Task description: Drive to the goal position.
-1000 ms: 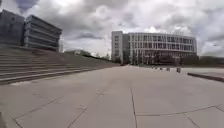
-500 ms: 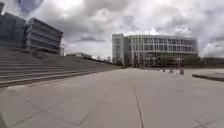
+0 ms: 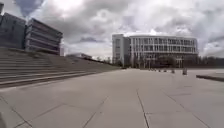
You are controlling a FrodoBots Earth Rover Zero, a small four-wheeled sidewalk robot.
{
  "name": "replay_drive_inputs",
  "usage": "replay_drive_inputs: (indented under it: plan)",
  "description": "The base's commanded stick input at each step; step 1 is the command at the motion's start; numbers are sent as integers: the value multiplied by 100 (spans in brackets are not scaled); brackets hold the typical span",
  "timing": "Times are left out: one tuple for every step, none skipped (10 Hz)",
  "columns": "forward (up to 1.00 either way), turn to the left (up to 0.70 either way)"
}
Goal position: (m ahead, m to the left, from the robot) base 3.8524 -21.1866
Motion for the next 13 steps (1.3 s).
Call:
replay_drive_inputs:
  plan:
    - [70, -35]
    - [70, -35]
    - [70, -35]
    - [70, -34]
    - [70, -12]
    - [70, -5]
    - [70, 0]
    - [70, 0]
    - [70, 0]
    - [70, 0]
    - [70, 0]
    - [70, 0]
    - [70, 0]
